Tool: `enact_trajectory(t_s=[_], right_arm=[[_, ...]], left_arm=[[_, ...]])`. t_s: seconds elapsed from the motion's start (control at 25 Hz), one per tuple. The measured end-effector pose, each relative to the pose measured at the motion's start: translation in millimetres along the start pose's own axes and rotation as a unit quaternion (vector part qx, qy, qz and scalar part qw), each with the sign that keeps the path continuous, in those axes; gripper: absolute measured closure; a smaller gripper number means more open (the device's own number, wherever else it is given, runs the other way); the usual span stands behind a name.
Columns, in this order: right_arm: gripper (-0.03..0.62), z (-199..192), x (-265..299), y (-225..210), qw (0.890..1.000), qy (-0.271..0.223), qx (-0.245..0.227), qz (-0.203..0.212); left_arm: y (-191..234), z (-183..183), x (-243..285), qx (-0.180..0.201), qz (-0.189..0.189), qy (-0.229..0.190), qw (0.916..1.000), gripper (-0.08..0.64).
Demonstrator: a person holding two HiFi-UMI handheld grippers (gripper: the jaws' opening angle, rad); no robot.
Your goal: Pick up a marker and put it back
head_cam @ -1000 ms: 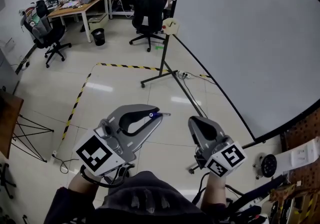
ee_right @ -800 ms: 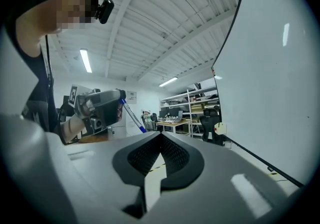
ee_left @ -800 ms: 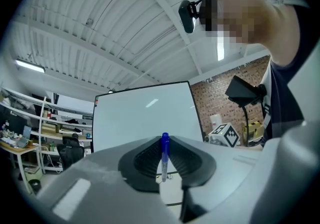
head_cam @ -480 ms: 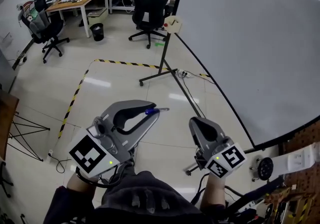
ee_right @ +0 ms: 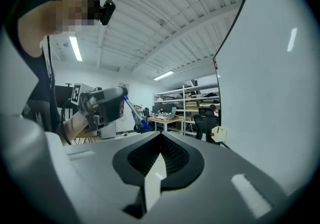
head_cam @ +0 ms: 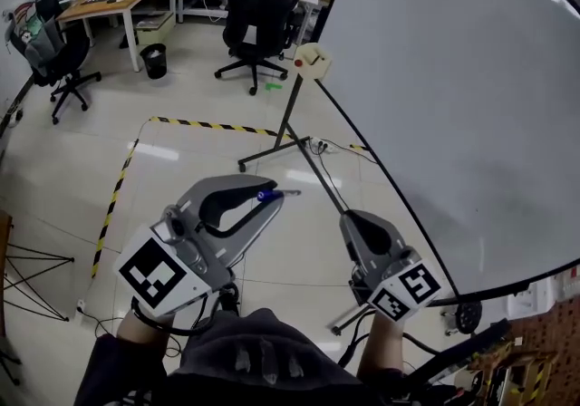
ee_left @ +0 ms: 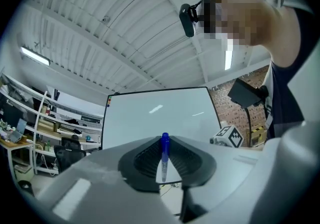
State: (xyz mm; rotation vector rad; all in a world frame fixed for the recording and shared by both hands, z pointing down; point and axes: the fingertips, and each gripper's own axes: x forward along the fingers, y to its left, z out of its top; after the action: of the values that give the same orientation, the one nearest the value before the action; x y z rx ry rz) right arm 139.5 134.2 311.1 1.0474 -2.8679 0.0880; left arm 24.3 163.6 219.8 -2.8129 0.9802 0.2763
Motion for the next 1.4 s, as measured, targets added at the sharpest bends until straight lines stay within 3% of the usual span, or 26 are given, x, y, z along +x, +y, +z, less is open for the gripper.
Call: enact_trajectory(t_s=[0.36, 0.6, 1.12, 1.4], right_arm=[[0.592, 27, 93, -39, 1.000, -0.011, -0.018, -0.012], [0.592, 35, 146, -75, 1.000, -0.021, -0.022, 0.001], [0.592, 33, 274, -238, 0.999, -0.007, 0.001, 0.050], [0.592, 48, 332, -290, 0.997, -0.001, -0.007, 0.080]], left_arm=[[103, -6, 15, 0.001, -0.007, -0.007, 1.0000, 0.509], [161, -22, 36, 0.003, 0.002, 0.001, 1.0000, 0.509], [297, -71, 175, 0.007, 0.025, 0.030, 0.9992, 0.509], [364, -84, 220, 0.006, 0.046, 0.037, 0.9982, 0.509]])
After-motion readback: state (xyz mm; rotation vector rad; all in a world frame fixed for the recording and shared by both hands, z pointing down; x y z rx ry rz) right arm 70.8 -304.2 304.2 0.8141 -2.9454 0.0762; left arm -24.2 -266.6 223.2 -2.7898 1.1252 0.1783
